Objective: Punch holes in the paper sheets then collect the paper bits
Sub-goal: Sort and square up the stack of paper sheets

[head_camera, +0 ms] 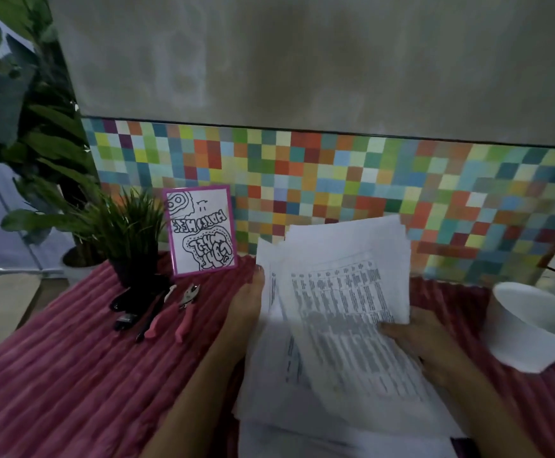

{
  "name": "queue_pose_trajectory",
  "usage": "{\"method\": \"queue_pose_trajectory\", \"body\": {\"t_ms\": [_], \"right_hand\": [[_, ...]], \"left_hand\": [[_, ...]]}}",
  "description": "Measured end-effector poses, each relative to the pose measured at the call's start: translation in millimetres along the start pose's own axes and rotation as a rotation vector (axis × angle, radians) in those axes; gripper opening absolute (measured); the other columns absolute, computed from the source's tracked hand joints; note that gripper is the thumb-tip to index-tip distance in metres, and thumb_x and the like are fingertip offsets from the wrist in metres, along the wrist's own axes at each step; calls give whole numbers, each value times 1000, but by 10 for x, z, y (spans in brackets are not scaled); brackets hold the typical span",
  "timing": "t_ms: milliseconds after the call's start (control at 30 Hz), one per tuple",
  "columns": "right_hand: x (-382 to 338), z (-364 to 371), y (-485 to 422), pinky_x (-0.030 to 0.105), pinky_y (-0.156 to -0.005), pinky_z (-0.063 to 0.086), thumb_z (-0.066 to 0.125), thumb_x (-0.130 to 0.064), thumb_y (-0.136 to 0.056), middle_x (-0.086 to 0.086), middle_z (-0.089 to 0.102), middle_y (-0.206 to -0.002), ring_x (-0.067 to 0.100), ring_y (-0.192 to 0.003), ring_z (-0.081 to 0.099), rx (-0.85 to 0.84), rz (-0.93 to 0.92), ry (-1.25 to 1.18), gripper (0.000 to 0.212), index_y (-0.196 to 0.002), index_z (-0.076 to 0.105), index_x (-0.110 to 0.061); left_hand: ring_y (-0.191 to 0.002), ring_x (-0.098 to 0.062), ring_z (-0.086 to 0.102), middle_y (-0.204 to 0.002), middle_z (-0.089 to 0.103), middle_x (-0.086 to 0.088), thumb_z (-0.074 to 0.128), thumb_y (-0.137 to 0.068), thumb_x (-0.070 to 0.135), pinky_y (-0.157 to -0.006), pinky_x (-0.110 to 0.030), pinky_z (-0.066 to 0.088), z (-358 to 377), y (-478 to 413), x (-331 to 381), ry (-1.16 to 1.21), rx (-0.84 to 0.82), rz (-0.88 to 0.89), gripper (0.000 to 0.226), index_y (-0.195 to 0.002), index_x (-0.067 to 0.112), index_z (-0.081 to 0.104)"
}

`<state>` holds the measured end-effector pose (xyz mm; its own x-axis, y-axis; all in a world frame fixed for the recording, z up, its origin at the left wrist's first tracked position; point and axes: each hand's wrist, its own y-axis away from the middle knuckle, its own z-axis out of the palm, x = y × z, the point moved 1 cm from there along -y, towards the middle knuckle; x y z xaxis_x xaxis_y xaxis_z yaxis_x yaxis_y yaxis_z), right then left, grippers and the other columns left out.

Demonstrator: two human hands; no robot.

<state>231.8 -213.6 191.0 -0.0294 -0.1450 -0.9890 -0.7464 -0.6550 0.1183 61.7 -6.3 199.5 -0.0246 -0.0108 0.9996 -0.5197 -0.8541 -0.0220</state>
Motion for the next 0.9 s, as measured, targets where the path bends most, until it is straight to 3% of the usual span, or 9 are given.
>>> {"method": "queue_pose_trajectory", "body": {"t_ms": [67,133,200,333,400,467,600,733,900], "right_hand": [[-18,121,28,33,-70,58,67,13,-77,19,72,-87,25,-74,71,47,-53,56,20,-97,68,7],[-33,159,61,19,-55,53,66,15,-78,16,70,-86,13,-62,69,71,-53,49,23,-99,66,6],[-84,118,65,22,-60,55,67,11,-79,16,73,-94,19,-73,72,63,-46,16,31,-109,64,2],[-324,34,130,39,-79,57,46,16,-80,14,71,-108,31,-101,68,56,-104,-185,49,-124,56,-4],[-632,63,312,30,-78,58,41,19,-80,3,74,-101,20,-97,70,158,-309,-194,50,-117,59,-9],[-948,98,461,16,-68,54,47,12,-84,-10,75,-93,3,-85,69,277,-544,-90,44,-113,62,-19],[-1369,153,658,27,-80,54,59,-12,-87,-11,69,-103,11,-99,65,346,-842,-7,35,-110,62,-37],[-1520,190,745,29,-77,48,54,-23,-76,-16,66,-88,10,-89,60,381,-904,-82,24,-92,66,-38],[-1301,181,673,25,-65,45,53,-15,-79,-8,60,-75,7,-73,57,393,-790,-78,15,-85,61,-26]], "left_hand": [[-106,-11,57,-112,60,9,60,-92,37,-96,-25,40,64,16,-63,27,-139,-28,29,-115,19,63],[-102,-23,67,-111,70,-2,75,-79,17,-85,-28,53,94,69,-144,0,-242,63,31,-109,19,65],[-96,-26,68,-104,71,-4,72,-76,-2,-73,-23,56,69,107,-126,-4,-208,159,39,-109,15,61],[-105,-16,67,-112,71,2,61,-86,-8,-86,-27,55,45,282,284,117,-239,357,44,-118,22,58],[-107,-7,65,-111,69,16,61,-88,-3,-92,-28,54,56,420,574,90,-213,470,45,-114,33,55],[-107,6,61,-108,63,31,65,-88,10,-93,-18,51,110,594,932,-16,-206,618,45,-116,40,46],[-103,7,59,-110,58,22,65,-90,17,-82,-5,45,258,836,1424,-50,-113,877,41,-120,29,41],[-96,6,62,-106,61,18,66,-89,20,-80,-9,48,286,838,1494,60,27,869,38,-120,22,46],[-100,-9,66,-110,67,8,71,-84,31,-87,-38,57,205,610,1179,160,12,637,41,-119,22,52]]}}
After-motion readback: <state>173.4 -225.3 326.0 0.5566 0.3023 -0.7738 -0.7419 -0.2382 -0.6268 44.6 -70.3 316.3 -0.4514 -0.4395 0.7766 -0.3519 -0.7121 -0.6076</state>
